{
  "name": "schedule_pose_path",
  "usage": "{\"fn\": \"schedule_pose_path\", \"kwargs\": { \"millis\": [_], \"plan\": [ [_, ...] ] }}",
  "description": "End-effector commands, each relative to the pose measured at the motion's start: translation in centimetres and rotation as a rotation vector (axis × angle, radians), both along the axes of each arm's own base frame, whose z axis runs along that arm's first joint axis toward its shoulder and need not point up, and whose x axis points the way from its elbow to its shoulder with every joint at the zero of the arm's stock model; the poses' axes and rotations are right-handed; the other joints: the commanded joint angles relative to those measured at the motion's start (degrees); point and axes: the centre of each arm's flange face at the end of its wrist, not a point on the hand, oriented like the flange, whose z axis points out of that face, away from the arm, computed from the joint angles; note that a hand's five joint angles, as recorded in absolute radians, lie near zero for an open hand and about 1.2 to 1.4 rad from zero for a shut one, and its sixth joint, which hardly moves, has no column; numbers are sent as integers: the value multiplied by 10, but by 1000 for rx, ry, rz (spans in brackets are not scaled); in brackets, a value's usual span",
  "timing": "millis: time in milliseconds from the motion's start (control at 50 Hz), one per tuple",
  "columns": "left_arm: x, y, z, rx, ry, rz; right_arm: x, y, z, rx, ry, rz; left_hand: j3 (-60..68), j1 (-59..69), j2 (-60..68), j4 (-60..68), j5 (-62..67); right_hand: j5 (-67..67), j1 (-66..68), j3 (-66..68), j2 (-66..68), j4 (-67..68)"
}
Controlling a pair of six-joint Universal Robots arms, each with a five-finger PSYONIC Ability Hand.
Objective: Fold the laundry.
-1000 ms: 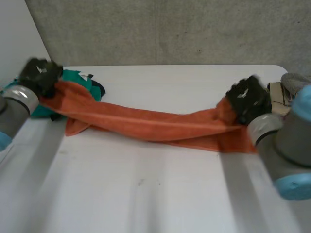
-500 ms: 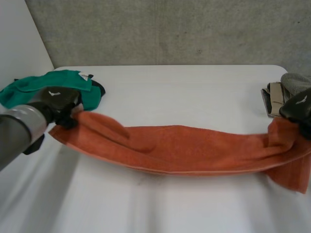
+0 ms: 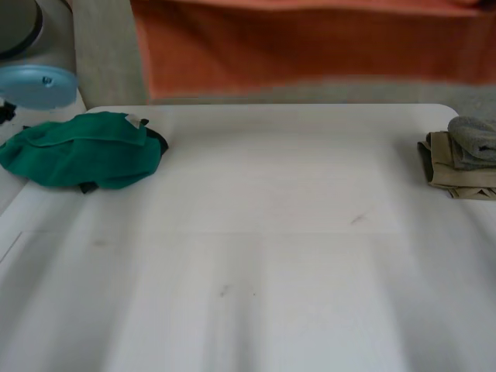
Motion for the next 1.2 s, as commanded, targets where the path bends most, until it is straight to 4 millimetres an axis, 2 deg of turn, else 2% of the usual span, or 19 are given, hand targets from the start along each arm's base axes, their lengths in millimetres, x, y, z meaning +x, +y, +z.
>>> {"fn": "schedule_pose_path", "kwargs": {
  "millis": [20,60,120,160,200,280,300,360,460,480,540,580,600,660,760,880,960,1080,1200],
  "plan": [
    [1,-3,-40,134,-23,29,10,14,-19,79,-8,40,116,147,113,112,136,140,158,118,125,113],
    [3,-3,-55,185,-39,31,10,16,-33,156,6,43,116,147,113,112,136,140,158,118,125,113],
    [5,-2,-96,309,-77,31,9,15,-51,242,23,50,116,147,113,112,136,140,158,118,125,113],
    [6,1,-129,404,-114,32,11,9,-84,358,44,70,116,147,113,112,136,140,158,118,125,113],
    [7,3,-147,455,-131,32,13,5,-118,475,58,84,116,147,113,112,136,140,158,118,125,113],
    [10,7,-190,575,-171,38,14,3,-169,646,82,85,116,147,113,112,136,140,158,118,125,113],
    [11,8,-210,625,-189,43,14,3,-179,675,85,85,116,147,113,112,136,140,158,118,125,113],
    [12,10,-236,696,-216,46,14,4,-207,764,91,82,116,147,113,112,136,140,158,118,125,113],
    [16,26,-270,818,-266,46,12,14,-227,879,102,80,116,147,113,112,136,140,158,118,125,113],
    [17,28,-274,832,-272,44,11,16,-229,894,104,81,116,147,113,112,136,140,158,118,125,113],
    [18,39,-279,867,-289,33,11,25,-232,942,106,89,110,141,107,105,130,-214,-195,-236,-229,-241],
    [18,44,-278,874,-294,26,9,31,-228,943,105,89,-59,-28,-62,-64,-39,-370,-352,-392,-385,-397],
    [18,50,-268,859,-292,20,8,32,-223,936,103,86,-275,-244,-278,-279,-255,-409,-391,-431,-424,-436],
    [20,60,-254,834,-290,12,-3,35,-205,900,89,67,-462,-431,-465,-466,-442,-560,-542,-582,-575,-587],
    [20,78,-224,743,-277,-55,-16,40,-186,848,86,65,-509,-478,-512,-514,-489,-560,-542,-582,-575,-587],
    [30,89,-211,674,-293,-121,-30,55,-177,825,194,109,-494,-463,-497,-499,-474,-560,-542,-582,-575,-587],
    [42,93,-217,658,-396,-165,-36,75,-163,789,329,163,-457,-426,-460,-462,-437,-487,-469,-509,-503,-514],
    [59,99,-242,681,-594,-231,-30,108,-162,771,476,272,-405,-374,-408,-409,-385,-358,-339,-380,-373,-385],
    [72,100,-256,721,-657,-227,-24,134,-181,875,490,381,-386,-355,-389,-391,-367,-263,-245,-285,-279,-290]
  ]
}}
